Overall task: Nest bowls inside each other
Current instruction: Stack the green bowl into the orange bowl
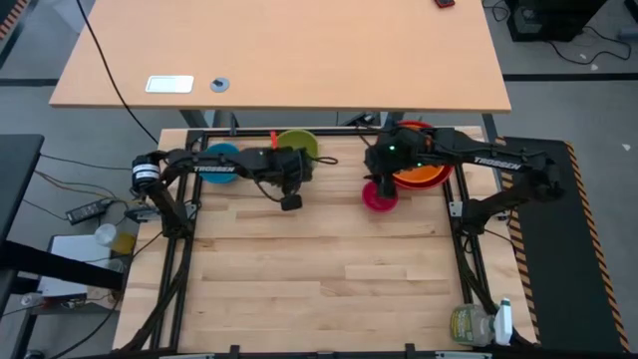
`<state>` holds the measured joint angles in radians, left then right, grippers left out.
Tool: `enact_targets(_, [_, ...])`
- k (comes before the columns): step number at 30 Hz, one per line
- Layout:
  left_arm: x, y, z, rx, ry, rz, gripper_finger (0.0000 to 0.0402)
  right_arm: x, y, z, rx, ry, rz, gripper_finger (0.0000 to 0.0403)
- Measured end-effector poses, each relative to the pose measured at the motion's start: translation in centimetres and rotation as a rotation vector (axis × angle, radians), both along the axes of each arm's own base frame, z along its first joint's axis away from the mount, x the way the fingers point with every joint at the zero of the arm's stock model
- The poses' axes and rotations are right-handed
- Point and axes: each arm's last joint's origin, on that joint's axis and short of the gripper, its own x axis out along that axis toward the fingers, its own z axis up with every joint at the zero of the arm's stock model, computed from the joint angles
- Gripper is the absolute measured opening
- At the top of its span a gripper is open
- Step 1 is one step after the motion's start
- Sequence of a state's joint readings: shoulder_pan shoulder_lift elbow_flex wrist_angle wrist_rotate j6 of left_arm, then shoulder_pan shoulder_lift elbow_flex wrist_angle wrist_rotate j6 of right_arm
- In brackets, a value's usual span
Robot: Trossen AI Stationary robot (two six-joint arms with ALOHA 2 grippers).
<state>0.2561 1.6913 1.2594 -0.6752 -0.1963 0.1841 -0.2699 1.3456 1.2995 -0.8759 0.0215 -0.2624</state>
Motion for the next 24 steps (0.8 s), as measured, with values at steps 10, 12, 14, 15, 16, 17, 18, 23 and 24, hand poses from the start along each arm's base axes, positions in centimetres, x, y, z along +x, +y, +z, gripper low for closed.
enact_targets(10, [2.3, -2.0, 4.2, -0.016, -0.135, -0.465, 0.0007, 2.4, -0.2, -2.2, 0.008, 0.057, 0.095, 0.0213])
enact_targets(12, [2.5, -2.2, 4.8, 0.005, -0.153, -0.548, 0.0007, 2.2, -0.3, -2.0, 0.004, 0.042, 0.092, 0.0212])
enact_targets(14, [2.5, -2.4, 4.9, 0.043, -0.139, -0.629, 0.0007, 1.9, -0.1, -1.5, 0.012, 0.015, 0.122, 0.0208])
enact_targets(15, [2.5, -2.4, 4.9, 0.065, -0.128, -0.668, 0.0006, 1.7, 0.1, -1.2, 0.016, 0.003, 0.138, 0.0206])
enact_targets(16, [2.5, -2.4, 4.9, 0.087, -0.116, -0.707, 0.0006, 1.5, 0.3, -0.9, 0.018, -0.010, 0.151, 0.0203])
enact_targets(17, [2.4, -2.4, 4.9, 0.105, -0.103, -0.740, 0.0006, 1.3, 0.5, -0.6, 0.016, -0.025, 0.157, 0.0201])
enact_targets(18, [2.3, -2.4, 4.8, 0.116, -0.093, -0.765, 0.0006, 1.0, 0.6, -0.2, 0.013, -0.039, 0.163, 0.0198])
enact_targets(23, [2.1, -2.4, 4.5, 0.130, -0.055, -0.838, 0.0006, -0.2, 1.6, 1.3, 0.015, -0.096, 0.204, 0.0190])
enact_targets(24, [2.2, -2.4, 4.6, 0.139, -0.055, -0.850, 0.0006, -0.3, 1.8, 1.4, 0.025, -0.103, 0.214, 0.0190])
